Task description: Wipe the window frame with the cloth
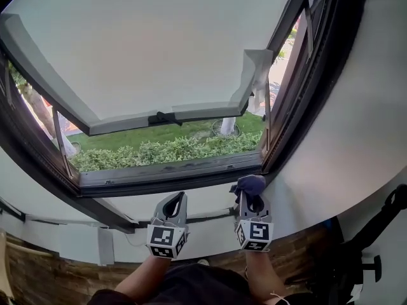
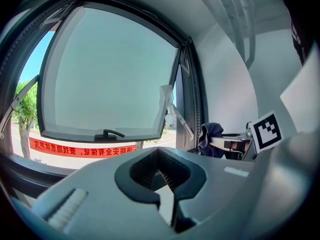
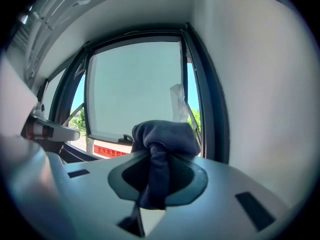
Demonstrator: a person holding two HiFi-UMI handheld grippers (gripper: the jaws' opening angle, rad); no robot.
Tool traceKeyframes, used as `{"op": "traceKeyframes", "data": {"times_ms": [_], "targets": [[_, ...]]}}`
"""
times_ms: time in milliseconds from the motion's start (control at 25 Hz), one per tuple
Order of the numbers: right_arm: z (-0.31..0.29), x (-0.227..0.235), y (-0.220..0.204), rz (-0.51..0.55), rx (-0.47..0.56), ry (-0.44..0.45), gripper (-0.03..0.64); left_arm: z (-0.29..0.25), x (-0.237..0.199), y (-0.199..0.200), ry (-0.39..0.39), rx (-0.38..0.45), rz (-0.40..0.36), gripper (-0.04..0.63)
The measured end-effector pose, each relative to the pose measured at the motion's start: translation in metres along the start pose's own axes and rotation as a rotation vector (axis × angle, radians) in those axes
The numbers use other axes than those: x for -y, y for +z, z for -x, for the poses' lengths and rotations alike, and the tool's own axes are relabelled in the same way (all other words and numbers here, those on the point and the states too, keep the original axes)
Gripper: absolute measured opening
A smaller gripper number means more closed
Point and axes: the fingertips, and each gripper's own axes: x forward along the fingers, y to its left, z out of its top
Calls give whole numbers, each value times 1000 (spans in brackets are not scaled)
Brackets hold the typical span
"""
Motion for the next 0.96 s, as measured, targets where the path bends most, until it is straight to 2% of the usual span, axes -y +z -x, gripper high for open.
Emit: {"op": "traceKeyframes", "data": {"times_ms": [360, 960], "targets": [[4, -14, -4, 33, -12, 19, 67, 4, 1, 3, 29, 30, -3, 6], [3, -35, 4, 17, 7, 60, 67, 16, -12, -1, 78, 14, 12, 6]]}}
